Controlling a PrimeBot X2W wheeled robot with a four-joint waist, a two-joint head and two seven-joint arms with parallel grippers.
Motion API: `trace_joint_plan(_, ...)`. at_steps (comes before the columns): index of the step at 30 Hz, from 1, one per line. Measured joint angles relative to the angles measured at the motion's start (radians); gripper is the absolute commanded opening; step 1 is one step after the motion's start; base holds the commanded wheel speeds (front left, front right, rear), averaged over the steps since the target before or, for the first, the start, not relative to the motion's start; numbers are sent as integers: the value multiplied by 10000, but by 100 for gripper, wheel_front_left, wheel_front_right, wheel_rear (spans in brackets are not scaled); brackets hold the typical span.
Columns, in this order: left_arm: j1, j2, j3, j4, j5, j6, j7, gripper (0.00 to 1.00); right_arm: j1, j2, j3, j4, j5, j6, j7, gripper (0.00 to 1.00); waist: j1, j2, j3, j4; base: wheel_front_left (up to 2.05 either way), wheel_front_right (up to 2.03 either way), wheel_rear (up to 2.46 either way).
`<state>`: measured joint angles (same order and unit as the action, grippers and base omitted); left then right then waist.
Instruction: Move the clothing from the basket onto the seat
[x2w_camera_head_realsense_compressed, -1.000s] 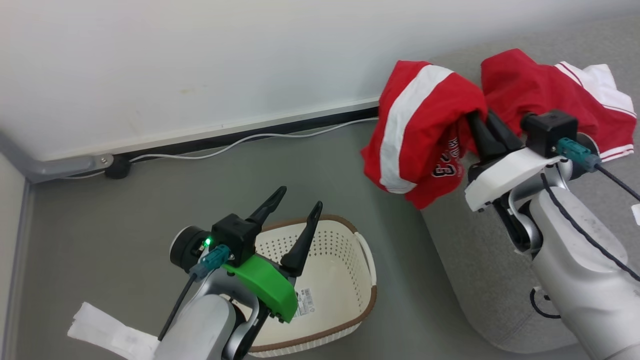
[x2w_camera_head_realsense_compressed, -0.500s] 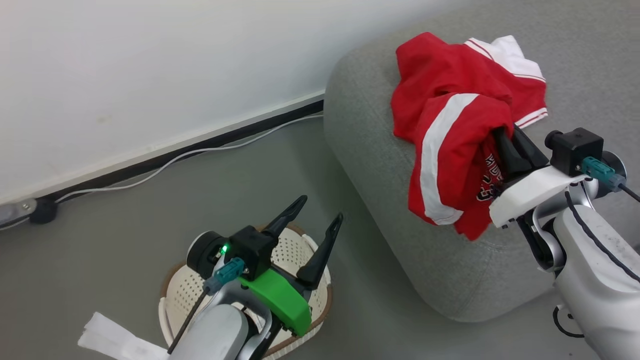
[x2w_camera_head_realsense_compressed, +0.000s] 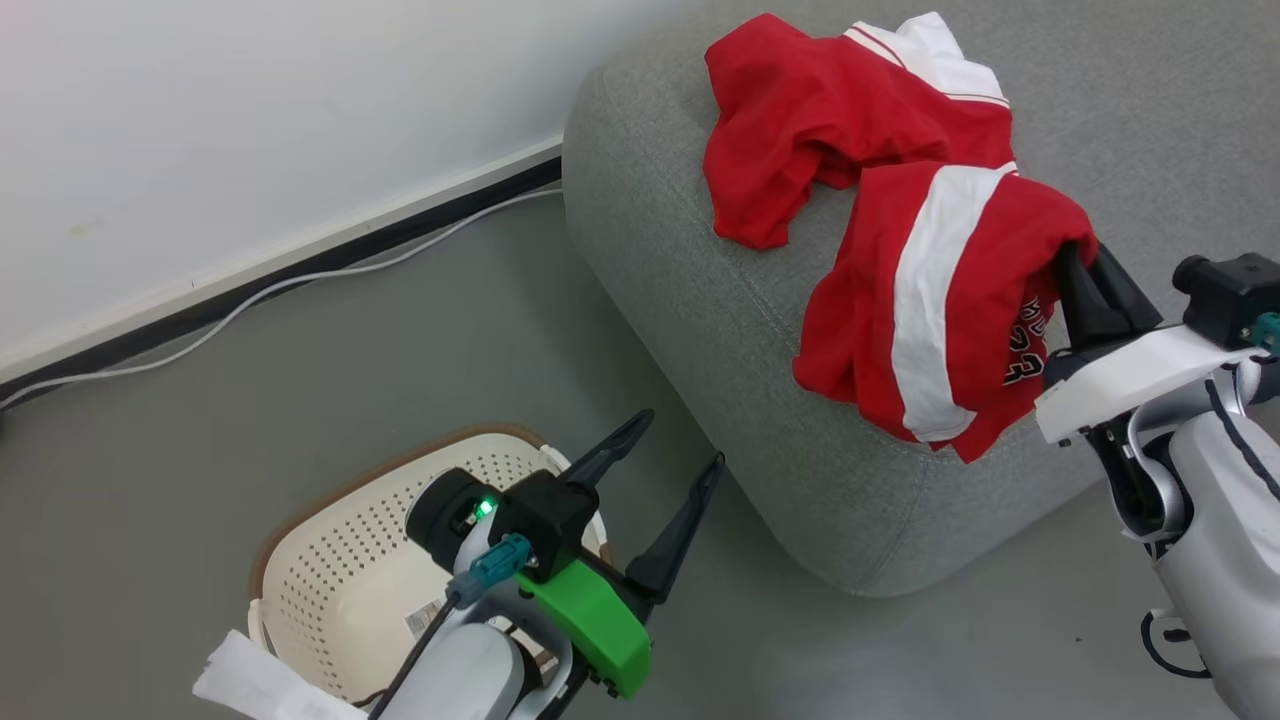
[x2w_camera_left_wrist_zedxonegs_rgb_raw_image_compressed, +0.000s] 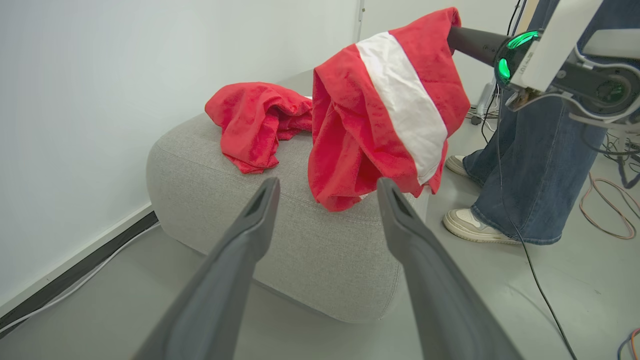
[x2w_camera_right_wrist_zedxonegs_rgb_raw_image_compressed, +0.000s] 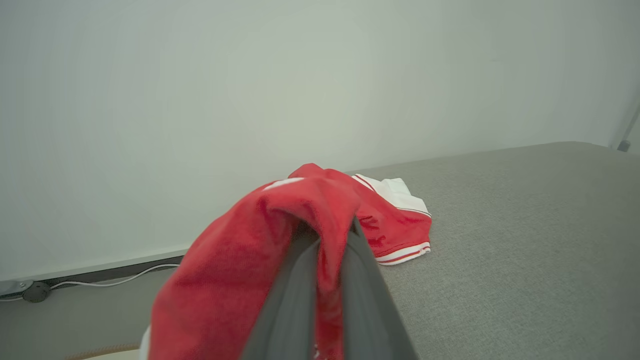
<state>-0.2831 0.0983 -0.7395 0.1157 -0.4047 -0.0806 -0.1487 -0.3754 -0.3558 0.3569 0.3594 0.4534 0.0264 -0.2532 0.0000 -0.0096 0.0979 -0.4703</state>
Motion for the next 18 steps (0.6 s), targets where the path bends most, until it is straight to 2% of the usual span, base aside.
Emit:
trace_joint_plan(7, -103, 71, -8, -213, 134, 0, 140, 100, -581, -67, -767, -468, 757, 178, 0, 0, 0, 0, 508, 404, 0, 0, 0)
trace_joint_plan(13, -452, 180, 50, -560, 418, 4, 263, 100, -2159, -261, -1432, -872, 1212, 259, 105, 0, 0, 0, 955, 812, 0, 0, 0)
trace_joint_plan(18, -712, 313, 228, -984, 575, 31, 345, 100, -3613, -499, -1910, -897, 1578, 249, 625, 0, 1, 0, 1439, 1109, 0, 0, 0)
